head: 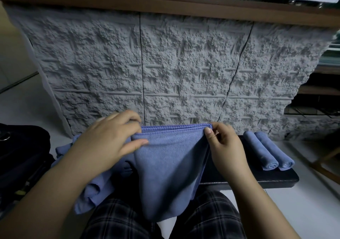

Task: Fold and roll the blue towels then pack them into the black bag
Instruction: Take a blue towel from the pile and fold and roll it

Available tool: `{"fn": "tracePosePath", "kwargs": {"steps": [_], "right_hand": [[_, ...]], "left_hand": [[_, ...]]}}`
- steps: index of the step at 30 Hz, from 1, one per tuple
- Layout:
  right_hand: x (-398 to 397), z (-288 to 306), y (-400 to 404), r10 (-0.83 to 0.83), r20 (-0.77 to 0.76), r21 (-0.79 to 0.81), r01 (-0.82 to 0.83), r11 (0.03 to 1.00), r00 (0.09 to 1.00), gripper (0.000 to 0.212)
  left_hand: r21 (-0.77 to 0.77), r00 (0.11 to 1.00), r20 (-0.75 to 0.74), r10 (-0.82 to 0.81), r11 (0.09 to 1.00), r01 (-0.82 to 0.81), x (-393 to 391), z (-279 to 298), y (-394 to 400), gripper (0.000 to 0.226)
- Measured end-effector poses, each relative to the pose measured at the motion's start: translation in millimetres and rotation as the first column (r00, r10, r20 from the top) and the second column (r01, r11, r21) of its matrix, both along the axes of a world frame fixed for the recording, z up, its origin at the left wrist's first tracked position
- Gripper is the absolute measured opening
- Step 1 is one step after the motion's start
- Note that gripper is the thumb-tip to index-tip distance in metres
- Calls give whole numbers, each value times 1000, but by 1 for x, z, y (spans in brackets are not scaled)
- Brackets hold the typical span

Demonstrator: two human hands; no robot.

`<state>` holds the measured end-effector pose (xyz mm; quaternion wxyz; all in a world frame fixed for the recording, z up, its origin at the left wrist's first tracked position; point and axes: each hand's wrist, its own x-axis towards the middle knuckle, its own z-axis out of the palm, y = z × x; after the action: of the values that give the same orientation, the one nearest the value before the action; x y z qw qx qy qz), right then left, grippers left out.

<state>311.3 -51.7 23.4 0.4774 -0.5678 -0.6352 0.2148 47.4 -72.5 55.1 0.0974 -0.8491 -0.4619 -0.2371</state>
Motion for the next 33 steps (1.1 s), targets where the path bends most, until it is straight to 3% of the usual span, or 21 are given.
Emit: {"fn": "tracePosePath", "kwargs": {"steps": [2,5,8,12,15,19,22,25,27,30,33], "right_hand": [[1,-3,3,22,4,-42,-22,999,1000,21],[3,-7,6,48,-2,-96,-48,994,999,26],[7,-8,7,54,13,-100,-52,994,998,27],[11,-15,14,63,16,-119,-61,991,998,30],[7,-23,23,42,45,-186,-33,982,998,31],[-1,-37,36,30,-85,-304,-55,951,996,26],[-7,-48,52,-2,-290,-373,-111,921,957,22],[-11,-60,71,-23,-285,-350,-81,933,958,19],[-12,-68,84,-16,-244,-334,-69,940,970,15],[-11,-74,100,17,-155,-299,-64,952,988,6],[-14,-75,115,23,-137,-274,-61,960,990,14]], "left_hand": [[-137,982,188,-6,990,33,0,-4,3,30],[-282,893,435,118,959,10,5,-11,3,31],[-350,830,539,142,934,68,11,-14,5,36],[-468,836,518,179,878,102,12,-19,19,31],[-453,917,347,198,891,-21,13,-26,35,25],[-448,902,277,330,875,-182,16,-47,57,27],[-601,768,449,457,791,-119,21,-69,74,14],[-731,518,616,594,676,93,32,-81,88,16],[-698,426,682,594,703,138,37,-87,100,19],[-574,413,770,487,811,114,37,-99,119,26],[-528,445,789,424,839,135,36,-110,138,28]]}}
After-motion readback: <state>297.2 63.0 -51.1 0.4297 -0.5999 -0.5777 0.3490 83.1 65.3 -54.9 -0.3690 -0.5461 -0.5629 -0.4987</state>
